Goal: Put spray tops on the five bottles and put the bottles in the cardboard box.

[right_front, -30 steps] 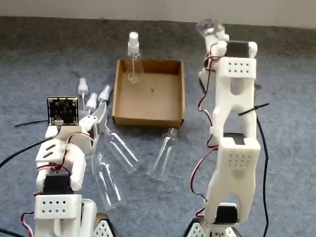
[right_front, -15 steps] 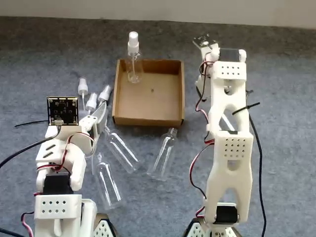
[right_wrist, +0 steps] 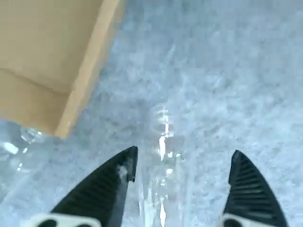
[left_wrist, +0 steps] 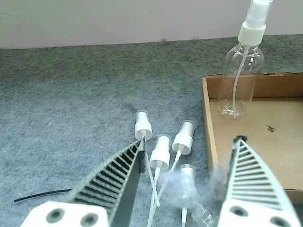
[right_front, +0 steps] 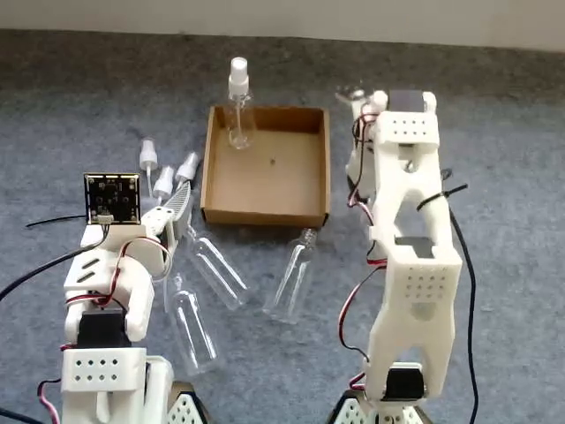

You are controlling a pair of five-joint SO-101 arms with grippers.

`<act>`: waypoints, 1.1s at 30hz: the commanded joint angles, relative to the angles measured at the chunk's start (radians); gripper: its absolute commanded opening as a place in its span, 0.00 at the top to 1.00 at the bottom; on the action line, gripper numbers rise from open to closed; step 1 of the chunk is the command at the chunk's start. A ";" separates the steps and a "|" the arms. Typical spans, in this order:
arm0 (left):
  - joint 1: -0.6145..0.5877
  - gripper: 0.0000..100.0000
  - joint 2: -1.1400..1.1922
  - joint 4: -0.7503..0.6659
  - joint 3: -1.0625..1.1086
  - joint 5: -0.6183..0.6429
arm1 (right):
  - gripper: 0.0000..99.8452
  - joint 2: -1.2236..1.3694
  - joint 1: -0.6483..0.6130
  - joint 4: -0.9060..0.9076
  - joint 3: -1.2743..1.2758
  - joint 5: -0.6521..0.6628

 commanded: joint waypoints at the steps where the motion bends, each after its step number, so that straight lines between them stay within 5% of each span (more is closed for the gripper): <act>1: -0.013 0.74 0.005 -0.015 -0.005 -0.002 | 0.73 -0.137 0.007 -0.035 0.120 0.032; 12: -0.013 0.74 0.005 -0.015 -0.005 -0.002 | 0.73 -0.229 0.018 -0.367 0.472 0.032; 20: -0.013 0.74 0.005 -0.017 -0.005 -0.002 | 0.74 -0.232 0.019 -0.412 0.504 -0.011; 33: -0.013 0.74 0.005 -0.015 -0.005 -0.002 | 0.95 -0.262 0.019 -0.401 0.501 -0.023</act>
